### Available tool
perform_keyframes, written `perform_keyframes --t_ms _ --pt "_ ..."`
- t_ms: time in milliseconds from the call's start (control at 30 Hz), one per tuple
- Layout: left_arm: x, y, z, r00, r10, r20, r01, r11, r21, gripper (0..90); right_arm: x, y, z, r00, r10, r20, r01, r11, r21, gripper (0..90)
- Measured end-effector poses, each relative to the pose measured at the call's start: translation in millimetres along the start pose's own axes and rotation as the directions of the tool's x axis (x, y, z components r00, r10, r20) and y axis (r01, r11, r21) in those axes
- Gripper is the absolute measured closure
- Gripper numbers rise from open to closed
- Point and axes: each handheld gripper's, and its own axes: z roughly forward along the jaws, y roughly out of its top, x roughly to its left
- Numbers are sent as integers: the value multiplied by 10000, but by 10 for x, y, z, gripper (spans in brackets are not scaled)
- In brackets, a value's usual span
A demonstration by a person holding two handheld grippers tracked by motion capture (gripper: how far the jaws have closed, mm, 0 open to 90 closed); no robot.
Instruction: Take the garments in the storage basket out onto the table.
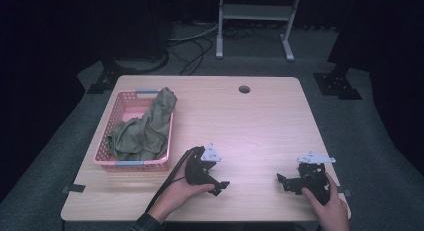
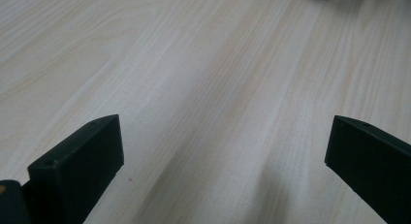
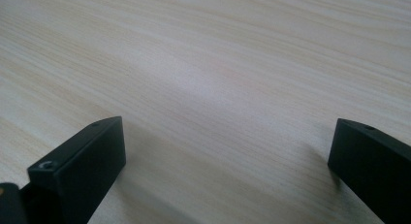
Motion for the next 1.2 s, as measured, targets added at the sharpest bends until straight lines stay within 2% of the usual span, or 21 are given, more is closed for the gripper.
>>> perform_keyframes --t_ms 367,767,1200 --pt "30 101 -91 9997 -223 78 224 9997 -98 0 0 0 0 10000 1 -2 -1 10000 -1 0" --pt "86 264 -261 9995 -289 101 291 9994 -210 0 0 0 0 10000 0 -4 0 10000 0 0" --pt "150 375 -357 9989 -448 152 452 9987 -226 0 0 0 0 10000 5 -3 -5 10000 -1 0"
